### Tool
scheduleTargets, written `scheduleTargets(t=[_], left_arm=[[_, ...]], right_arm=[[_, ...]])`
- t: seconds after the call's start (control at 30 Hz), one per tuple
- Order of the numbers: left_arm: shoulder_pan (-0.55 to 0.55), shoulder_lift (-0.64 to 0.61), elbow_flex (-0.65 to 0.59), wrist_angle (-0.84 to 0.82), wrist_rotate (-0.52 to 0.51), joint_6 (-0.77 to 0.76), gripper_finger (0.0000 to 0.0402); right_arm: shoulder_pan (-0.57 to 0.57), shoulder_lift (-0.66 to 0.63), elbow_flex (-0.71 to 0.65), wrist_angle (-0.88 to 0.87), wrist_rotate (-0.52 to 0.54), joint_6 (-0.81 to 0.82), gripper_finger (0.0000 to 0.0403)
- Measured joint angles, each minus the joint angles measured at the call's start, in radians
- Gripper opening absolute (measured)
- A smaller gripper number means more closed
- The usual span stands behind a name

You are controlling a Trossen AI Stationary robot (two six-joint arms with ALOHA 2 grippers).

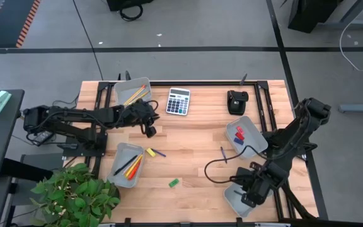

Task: Sort crayons/erasers/pens/pencils in bins
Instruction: Put the green crayon into the bottom right gray bin, then put the right blue crayon into the bottom right gray bin

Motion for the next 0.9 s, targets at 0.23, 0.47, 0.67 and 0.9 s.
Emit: scheduleTargets(t=[0.23,0.47,0.67,0.9], left_arm=[[-0.075,0.000,0.000,0.020,0.001,-0.012,0.0052],[-0.127,0.000,0.000,0.054,0.000,-0.060,0.0056],[-0.202,0.000,0.000,0.055,0.000,-0.151,0.0066],[-0.328,0.000,0.000,0.055,0.000,-0.274,0.0071]], right_arm=[[0.055,0.004,0.000,0.000,0.029,0.124,0.0039],[0.103,0.004,0.000,0.000,0.100,0.230,0.0074],[0.105,0.004,0.000,0.000,0.143,0.250,0.0120],[-0.039,0.001,0.038,-0.026,0.192,0.088,0.0135]])
